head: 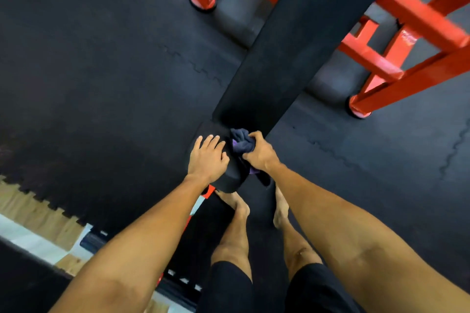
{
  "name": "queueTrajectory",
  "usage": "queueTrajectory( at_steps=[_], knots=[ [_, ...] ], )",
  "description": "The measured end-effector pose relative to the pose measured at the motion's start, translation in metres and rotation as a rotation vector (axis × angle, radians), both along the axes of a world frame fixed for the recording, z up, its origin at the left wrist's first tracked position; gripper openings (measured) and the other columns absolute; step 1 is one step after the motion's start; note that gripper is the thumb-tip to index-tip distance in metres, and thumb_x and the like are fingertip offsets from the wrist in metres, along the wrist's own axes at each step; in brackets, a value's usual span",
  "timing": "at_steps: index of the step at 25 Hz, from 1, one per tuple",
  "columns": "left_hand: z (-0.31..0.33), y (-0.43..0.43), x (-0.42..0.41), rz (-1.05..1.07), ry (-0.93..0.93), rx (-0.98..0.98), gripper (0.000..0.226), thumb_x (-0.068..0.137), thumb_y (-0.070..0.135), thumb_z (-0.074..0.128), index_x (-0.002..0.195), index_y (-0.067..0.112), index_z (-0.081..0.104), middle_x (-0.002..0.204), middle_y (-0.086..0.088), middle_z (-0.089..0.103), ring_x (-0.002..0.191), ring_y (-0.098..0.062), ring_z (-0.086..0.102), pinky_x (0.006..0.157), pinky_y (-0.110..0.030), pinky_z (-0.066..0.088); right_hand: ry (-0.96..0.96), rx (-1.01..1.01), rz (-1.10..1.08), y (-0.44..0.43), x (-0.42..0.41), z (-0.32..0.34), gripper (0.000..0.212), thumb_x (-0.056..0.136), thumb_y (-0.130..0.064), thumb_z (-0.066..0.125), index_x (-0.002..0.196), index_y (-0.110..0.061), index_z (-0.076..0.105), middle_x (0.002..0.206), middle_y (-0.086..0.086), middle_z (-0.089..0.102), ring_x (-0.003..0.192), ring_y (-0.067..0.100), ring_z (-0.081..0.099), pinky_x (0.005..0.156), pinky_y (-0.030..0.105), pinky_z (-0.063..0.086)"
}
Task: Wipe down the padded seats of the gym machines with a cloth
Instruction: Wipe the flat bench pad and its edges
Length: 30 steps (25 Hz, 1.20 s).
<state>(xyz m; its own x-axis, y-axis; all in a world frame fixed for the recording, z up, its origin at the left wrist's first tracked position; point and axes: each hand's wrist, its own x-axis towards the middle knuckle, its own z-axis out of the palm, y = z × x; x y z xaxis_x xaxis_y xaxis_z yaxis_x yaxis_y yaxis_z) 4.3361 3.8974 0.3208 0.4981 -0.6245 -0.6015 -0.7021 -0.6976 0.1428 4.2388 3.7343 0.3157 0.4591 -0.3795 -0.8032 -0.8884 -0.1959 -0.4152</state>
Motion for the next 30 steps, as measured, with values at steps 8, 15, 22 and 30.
queueTrajectory(
  at_steps=[8, 15, 22, 30],
  knots=[
    [0.072, -0.050, 0.014, 0.347, 0.184, -0.136, 0.040, 0.102, 0.029, 0.048, 0.140, 0.017, 0.056, 0.146, -0.005, 0.053, 0.132, -0.025, 0.050, 0.110, -0.039, 0.038, -0.031, -0.085, -0.031, -0.049, -0.013, 0.099, 0.061, 0.088, -0.024, 0.069, 0.142, -0.027, 0.041, 0.128, 0.008, 0.061, 0.109, 0.032, 0.061, 0.087, 0.044, 0.052],
    [0.145, -0.160, -0.012, 0.258, 0.211, -0.160, 0.042, 0.102, 0.029, 0.047, 0.142, 0.022, 0.054, 0.149, -0.003, 0.050, 0.134, -0.026, 0.048, 0.104, -0.040, 0.042, -0.084, -0.219, -0.019, -0.137, -0.071, 0.187, 0.041, 0.088, -0.026, 0.060, 0.127, -0.033, 0.050, 0.118, 0.003, 0.064, 0.097, 0.028, 0.060, 0.076, 0.037, 0.046],
    [0.214, -0.317, -0.133, 0.079, 0.219, -0.304, 0.040, 0.099, 0.029, 0.049, 0.136, 0.022, 0.059, 0.143, -0.002, 0.057, 0.130, -0.025, 0.053, 0.107, -0.041, 0.045, -0.098, -0.426, -0.145, -0.250, -0.218, 0.262, 0.039, 0.091, -0.025, 0.055, 0.130, -0.030, 0.049, 0.127, 0.006, 0.063, 0.114, 0.034, 0.061, 0.082, 0.037, 0.046],
    [0.290, -0.471, -0.306, -0.229, 0.234, -0.385, 0.038, 0.095, 0.025, 0.051, 0.131, 0.022, 0.064, 0.132, -0.007, 0.066, 0.119, -0.030, 0.062, 0.101, -0.041, 0.049, -0.070, -0.576, -0.449, -0.341, -0.418, 0.331, 0.035, 0.090, -0.024, 0.048, 0.125, -0.030, 0.049, 0.121, 0.004, 0.064, 0.105, 0.032, 0.061, 0.082, 0.040, 0.049]
  ],
)
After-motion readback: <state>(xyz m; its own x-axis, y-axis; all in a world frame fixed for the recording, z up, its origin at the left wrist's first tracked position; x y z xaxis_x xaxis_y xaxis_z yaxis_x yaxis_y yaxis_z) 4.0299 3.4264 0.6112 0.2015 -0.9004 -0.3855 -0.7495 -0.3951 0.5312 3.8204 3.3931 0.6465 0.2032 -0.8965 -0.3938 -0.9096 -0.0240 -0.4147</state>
